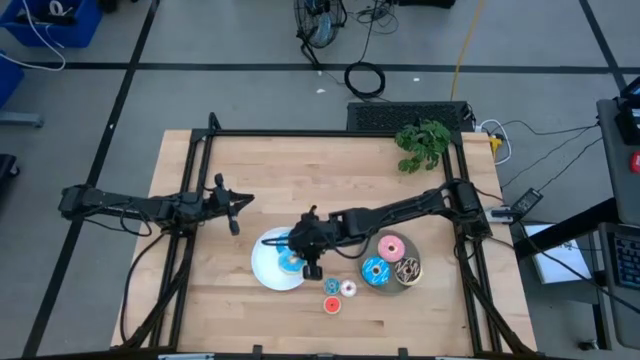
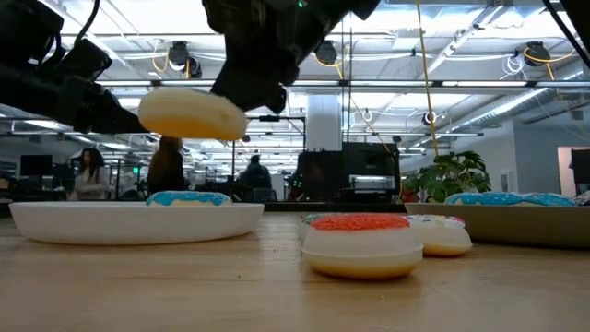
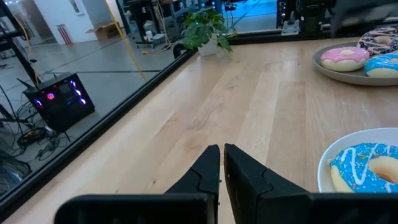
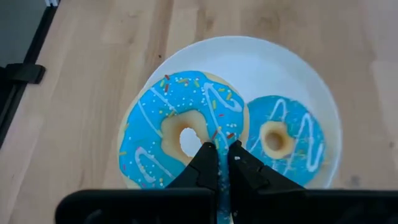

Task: Pick & Place donuts
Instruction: Put the large light blue donut on the white plate

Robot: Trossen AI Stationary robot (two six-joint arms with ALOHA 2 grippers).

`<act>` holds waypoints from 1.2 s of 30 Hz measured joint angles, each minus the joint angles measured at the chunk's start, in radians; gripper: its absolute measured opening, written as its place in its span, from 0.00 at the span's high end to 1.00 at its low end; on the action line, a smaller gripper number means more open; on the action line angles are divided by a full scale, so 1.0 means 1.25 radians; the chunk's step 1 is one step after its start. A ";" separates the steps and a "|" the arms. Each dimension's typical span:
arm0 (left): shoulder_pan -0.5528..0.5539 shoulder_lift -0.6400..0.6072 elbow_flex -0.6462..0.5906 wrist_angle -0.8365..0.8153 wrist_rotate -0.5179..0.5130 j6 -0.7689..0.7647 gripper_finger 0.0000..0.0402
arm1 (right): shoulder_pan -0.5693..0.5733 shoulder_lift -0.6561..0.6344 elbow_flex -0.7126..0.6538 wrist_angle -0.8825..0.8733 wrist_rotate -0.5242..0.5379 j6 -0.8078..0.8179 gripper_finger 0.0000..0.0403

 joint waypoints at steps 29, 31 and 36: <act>0.000 0.000 0.000 0.001 -0.001 0.022 0.92 | 0.006 0.063 -0.096 0.168 -0.002 0.061 0.99; 0.000 0.000 0.000 0.001 -0.001 0.021 0.92 | 0.006 0.063 -0.075 0.167 -0.002 0.061 0.99; 0.000 0.000 0.000 0.000 -0.001 0.022 0.92 | 0.008 0.061 -0.030 0.128 -0.046 0.064 0.99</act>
